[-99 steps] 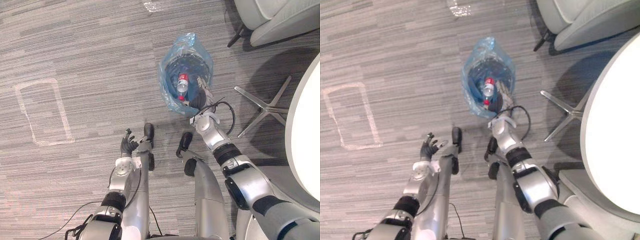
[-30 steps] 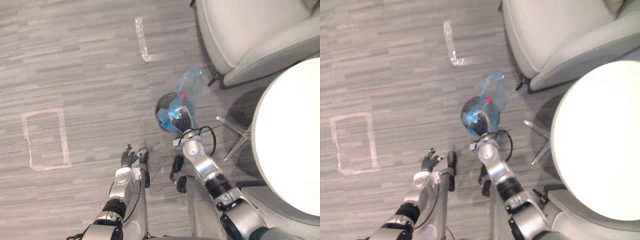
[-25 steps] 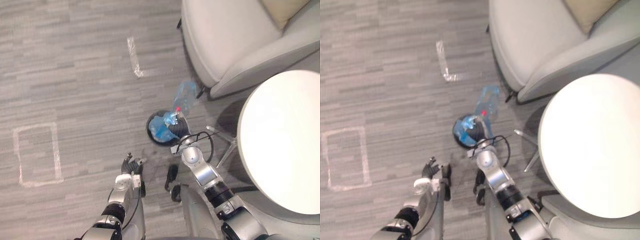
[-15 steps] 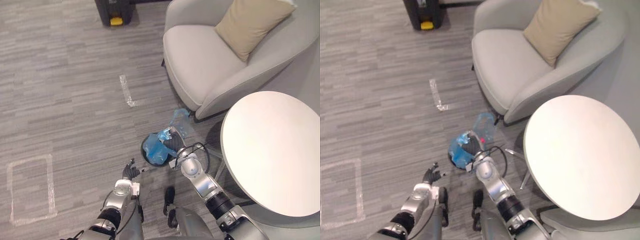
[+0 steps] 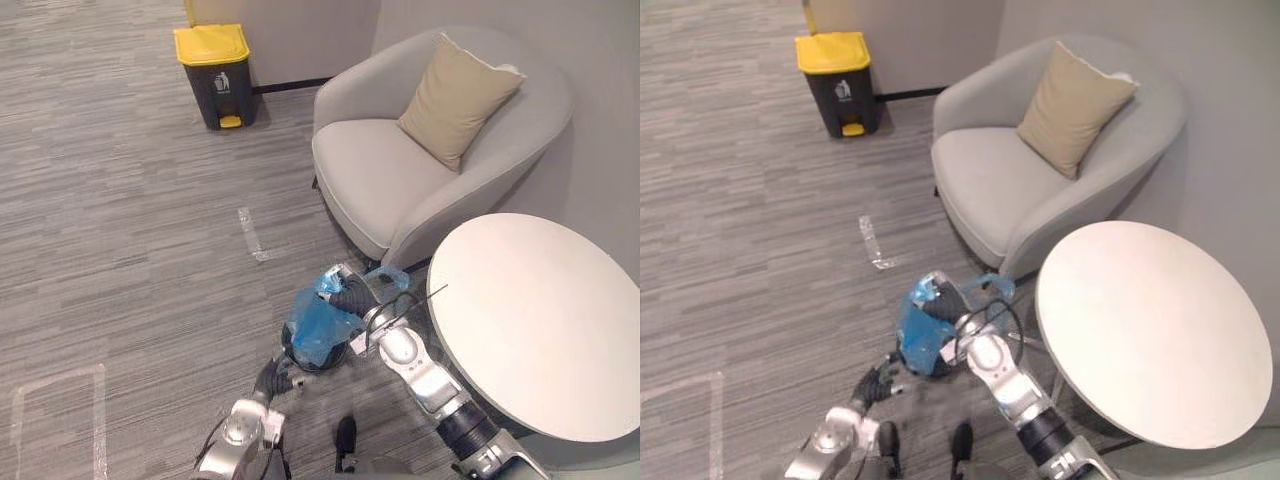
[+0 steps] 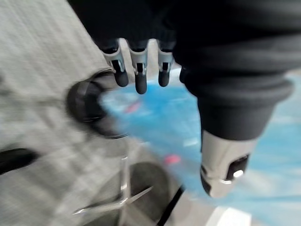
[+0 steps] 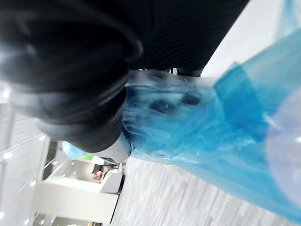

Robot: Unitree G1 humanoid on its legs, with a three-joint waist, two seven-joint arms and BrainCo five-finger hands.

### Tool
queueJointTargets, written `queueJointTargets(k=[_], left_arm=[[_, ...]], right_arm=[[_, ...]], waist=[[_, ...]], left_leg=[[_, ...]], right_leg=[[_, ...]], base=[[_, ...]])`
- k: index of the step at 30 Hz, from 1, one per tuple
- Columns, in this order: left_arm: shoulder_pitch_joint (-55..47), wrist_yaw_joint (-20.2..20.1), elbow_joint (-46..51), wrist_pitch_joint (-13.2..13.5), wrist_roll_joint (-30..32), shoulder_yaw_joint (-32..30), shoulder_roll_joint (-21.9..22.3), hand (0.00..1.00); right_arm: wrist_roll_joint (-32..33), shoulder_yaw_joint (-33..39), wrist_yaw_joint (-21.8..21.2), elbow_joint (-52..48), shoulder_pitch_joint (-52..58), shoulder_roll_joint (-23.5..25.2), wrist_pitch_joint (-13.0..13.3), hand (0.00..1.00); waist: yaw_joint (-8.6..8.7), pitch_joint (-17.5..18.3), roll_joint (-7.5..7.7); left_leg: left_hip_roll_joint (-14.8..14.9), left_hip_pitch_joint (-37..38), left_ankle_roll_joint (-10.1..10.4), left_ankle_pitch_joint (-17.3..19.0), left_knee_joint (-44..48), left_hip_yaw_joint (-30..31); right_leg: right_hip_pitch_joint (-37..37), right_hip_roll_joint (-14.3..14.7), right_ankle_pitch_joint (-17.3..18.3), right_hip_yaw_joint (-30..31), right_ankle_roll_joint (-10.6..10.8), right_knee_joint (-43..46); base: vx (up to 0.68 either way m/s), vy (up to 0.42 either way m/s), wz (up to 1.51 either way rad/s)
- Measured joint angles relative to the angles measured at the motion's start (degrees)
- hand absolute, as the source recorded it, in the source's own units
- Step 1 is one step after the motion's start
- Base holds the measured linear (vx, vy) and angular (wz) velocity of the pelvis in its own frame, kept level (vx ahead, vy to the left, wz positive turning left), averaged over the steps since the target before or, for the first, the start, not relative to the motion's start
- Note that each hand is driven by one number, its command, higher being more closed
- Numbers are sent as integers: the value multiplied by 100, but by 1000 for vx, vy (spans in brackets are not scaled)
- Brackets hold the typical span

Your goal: Gather rubbish on tea table into small bin, then transfer packed bag to large trash can.

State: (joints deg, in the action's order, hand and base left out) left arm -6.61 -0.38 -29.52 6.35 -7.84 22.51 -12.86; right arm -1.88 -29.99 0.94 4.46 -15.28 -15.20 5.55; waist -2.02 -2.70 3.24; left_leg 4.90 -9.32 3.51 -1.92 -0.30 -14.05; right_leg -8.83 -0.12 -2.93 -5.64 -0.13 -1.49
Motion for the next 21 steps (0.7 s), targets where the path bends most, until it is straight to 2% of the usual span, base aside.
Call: queueJointTargets(k=[5, 9, 14, 21], left_arm=[[153, -47, 2, 64, 204, 233, -114, 0], [250, -108, 3, 72, 538, 479, -169, 0], [346, -103, 4, 75, 557, 561, -211, 0], [330, -82, 1, 74, 659, 525, -254, 0]], right_arm=[[441, -98, -128, -397, -71, -109, 70, 100], [649, -255, -222, -413, -395, -137, 125, 100], [649, -303, -223, -412, -436, -344, 126, 100], [604, -301, -198, -377, -434, -346, 124, 100]], waist=[[50, 117, -51], [179, 166, -47], [188, 175, -39], [210, 180, -45]], left_leg=[[-33, 156, -5, -41, -178, -57], [-44, 158, -9, -46, -181, -123], [-53, 178, -15, -50, -185, -123], [-69, 329, -19, -136, -358, -120]], right_leg=[[93, 1, -87, 92, 11, -190], [107, 2, -197, 167, 9, -293], [129, 0, -212, 174, 14, -313], [212, 4, -234, 186, 16, -357]], base=[[-2, 20, -9], [16, 12, -9], [2, 2, -1], [0, 0, 0]])
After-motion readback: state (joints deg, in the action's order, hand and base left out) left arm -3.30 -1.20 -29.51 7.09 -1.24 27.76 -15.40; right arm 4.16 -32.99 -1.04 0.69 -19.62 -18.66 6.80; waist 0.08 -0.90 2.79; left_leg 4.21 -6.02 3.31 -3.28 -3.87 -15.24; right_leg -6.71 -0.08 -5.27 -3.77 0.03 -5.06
